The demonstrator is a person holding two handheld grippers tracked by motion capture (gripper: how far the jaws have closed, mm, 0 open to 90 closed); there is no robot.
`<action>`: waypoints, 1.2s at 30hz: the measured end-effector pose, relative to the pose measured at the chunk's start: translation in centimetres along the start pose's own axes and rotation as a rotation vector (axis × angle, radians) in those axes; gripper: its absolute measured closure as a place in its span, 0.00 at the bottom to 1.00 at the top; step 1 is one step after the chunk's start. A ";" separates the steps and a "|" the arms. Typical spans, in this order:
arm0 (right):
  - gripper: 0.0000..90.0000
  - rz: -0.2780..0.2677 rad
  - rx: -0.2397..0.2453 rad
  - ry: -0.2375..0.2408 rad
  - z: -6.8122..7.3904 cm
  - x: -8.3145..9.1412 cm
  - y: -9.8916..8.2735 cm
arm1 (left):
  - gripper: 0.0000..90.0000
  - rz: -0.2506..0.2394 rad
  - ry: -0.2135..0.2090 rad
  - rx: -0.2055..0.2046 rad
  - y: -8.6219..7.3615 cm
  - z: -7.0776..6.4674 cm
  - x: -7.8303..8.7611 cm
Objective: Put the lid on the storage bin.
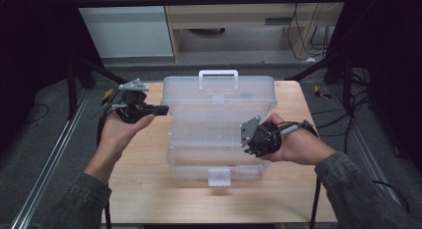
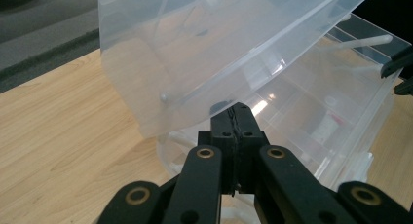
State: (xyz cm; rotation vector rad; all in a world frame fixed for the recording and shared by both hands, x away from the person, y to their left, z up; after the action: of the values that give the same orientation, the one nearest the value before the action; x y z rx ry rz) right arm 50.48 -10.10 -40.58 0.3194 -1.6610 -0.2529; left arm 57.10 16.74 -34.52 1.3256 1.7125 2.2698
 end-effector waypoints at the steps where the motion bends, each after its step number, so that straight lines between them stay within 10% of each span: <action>1: 0.74 0.000 0.000 0.000 0.0 0.0 0.0 | 0.99 0.000 0.000 0.000 0.0 0.0 0.0; 17: 0.34 -0.095 -0.136 -0.082 0.6 1.6 -3.0 | 0.99 -0.005 -0.035 -0.025 -1.9 -1.4 0.7; 36: 0.29 -0.091 -0.232 -0.097 1.6 2.6 -7.3 | 0.99 0.024 -0.059 -0.057 -5.1 -2.8 0.9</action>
State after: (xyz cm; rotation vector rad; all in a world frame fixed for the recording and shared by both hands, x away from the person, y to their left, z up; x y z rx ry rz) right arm 49.11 -17.86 -40.88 0.2103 -1.6948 -0.5327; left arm 52.46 16.98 -38.15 1.3944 1.6110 2.2494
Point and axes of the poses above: each handheld gripper's, and its own axes: x roughly backward along the jaws, y roughly out of its top, z roughly to its left, the point moved 9 cm from there along -x, roughly forward along the jaws, and after that the axes turned 13 degrees about y, right-handed, at the moved point
